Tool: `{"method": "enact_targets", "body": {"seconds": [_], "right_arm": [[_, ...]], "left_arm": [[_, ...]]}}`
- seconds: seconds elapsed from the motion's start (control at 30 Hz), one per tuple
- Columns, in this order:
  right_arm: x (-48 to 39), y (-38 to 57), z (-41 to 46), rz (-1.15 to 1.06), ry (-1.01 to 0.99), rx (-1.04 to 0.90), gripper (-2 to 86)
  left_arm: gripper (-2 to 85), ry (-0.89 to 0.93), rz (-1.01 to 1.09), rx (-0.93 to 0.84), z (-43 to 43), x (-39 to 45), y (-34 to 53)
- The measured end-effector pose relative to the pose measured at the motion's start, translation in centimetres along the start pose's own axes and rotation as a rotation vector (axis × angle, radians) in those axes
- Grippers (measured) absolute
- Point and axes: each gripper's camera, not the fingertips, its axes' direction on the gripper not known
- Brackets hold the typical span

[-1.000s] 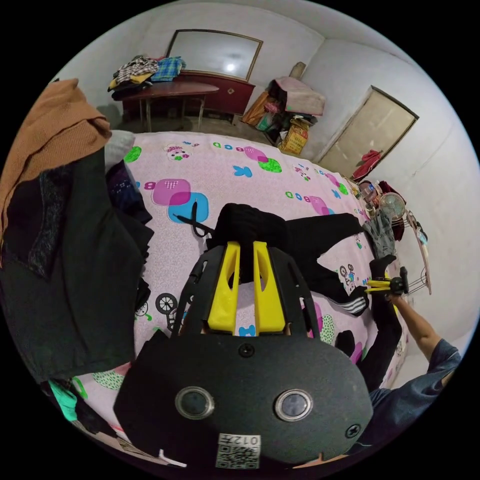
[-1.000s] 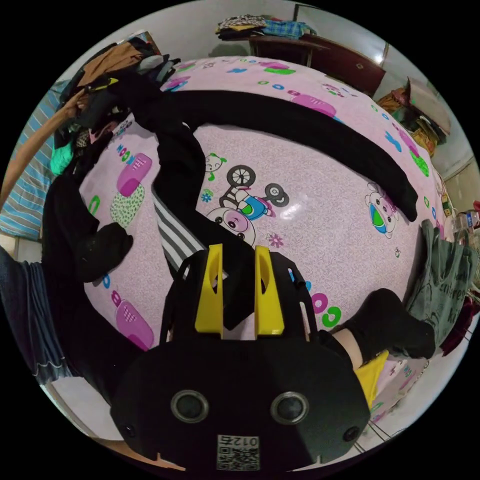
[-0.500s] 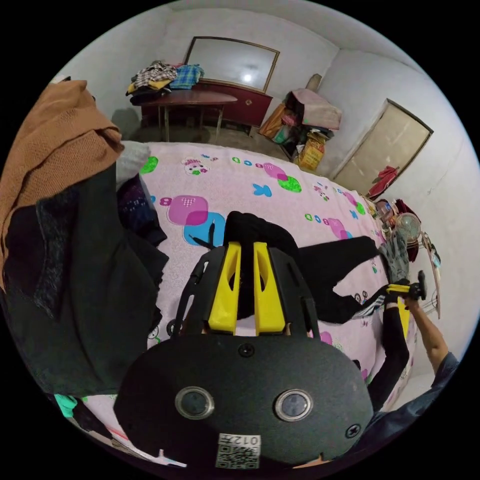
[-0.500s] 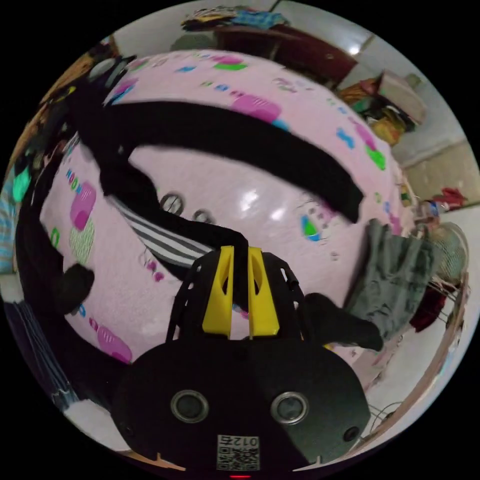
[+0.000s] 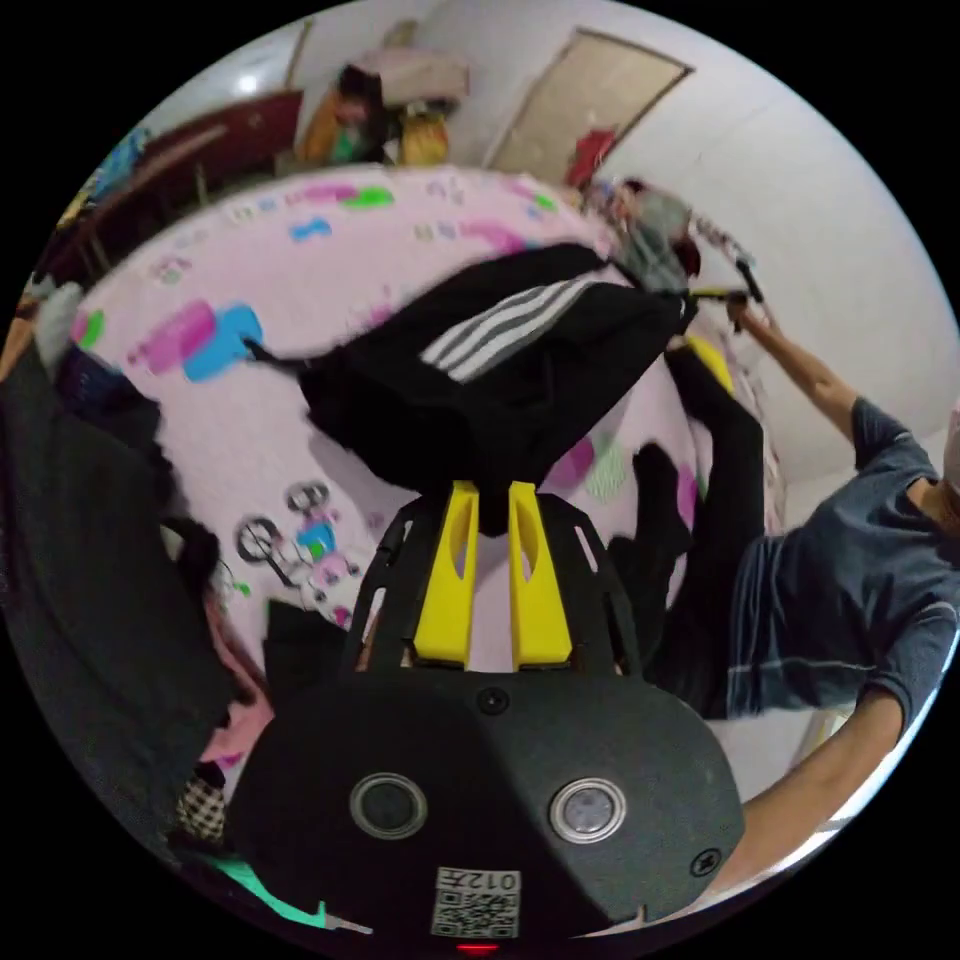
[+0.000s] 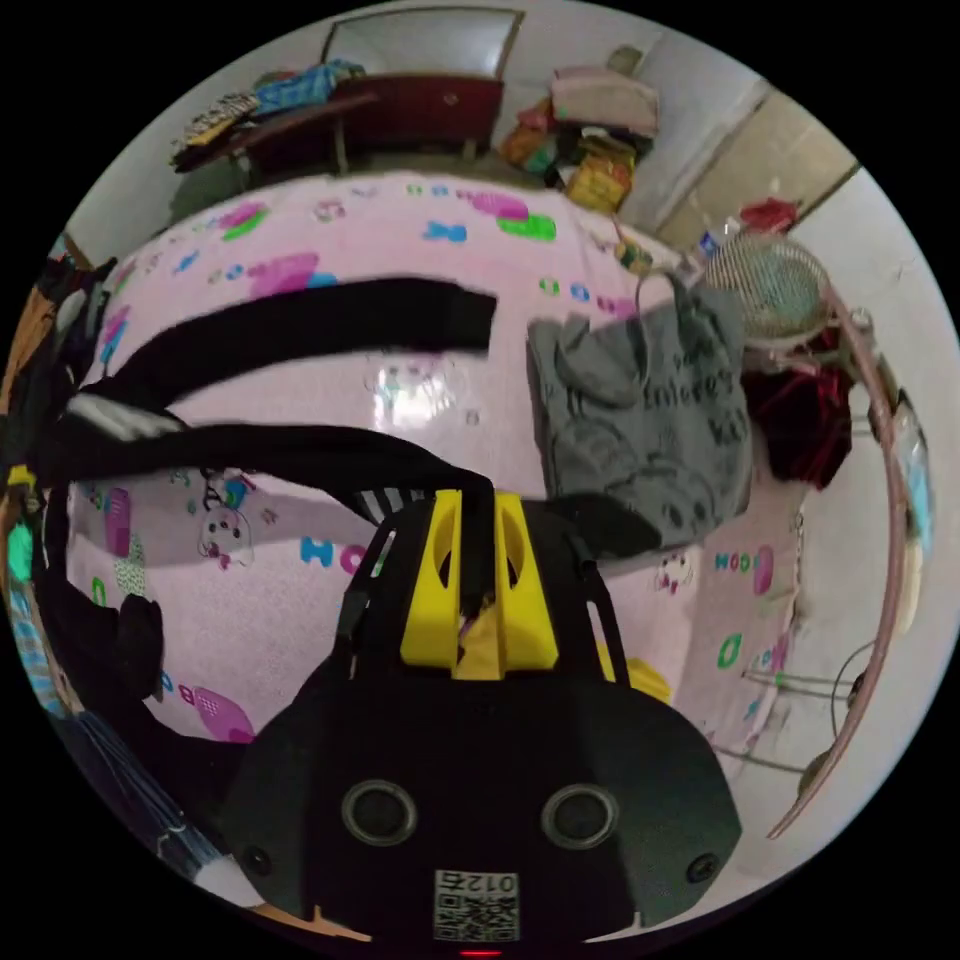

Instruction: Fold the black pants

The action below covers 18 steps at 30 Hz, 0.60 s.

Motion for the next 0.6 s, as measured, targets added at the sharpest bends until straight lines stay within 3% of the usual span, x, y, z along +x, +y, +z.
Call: {"method": "enact_targets", "body": {"seconds": [0.07, 0.27, 0.37, 0.47, 0.6], "right_arm": [[-0.2, 0.4, 1.3, 0.014, -0.041, -0.017, 6.7], [-2.4, 0.4, 2.5, -0.022, 0.087, -0.023, 7.9], [-2.3, 1.1, 1.9, 0.037, 0.08, 0.067, 7.9], [-2.3, 2.4, 1.4, 0.098, 0.032, 0.188, 7.5], [-3.7, 3.8, 2.6, 0.091, -0.187, 0.267, 7.0]], "left_arm": [[2.3, -0.01, -0.037, -0.115, 2.9, -0.2, 1.1], [2.6, -0.118, -0.267, 0.14, 0.8, -2.8, 1.3], [4.2, -0.178, -0.352, 0.194, 1.5, -3.3, -0.4], [6.0, -0.185, -0.38, 0.25, 2.6, -3.2, -2.6], [8.0, -0.229, -0.44, 0.254, 4.3, -3.5, -5.2]]}}
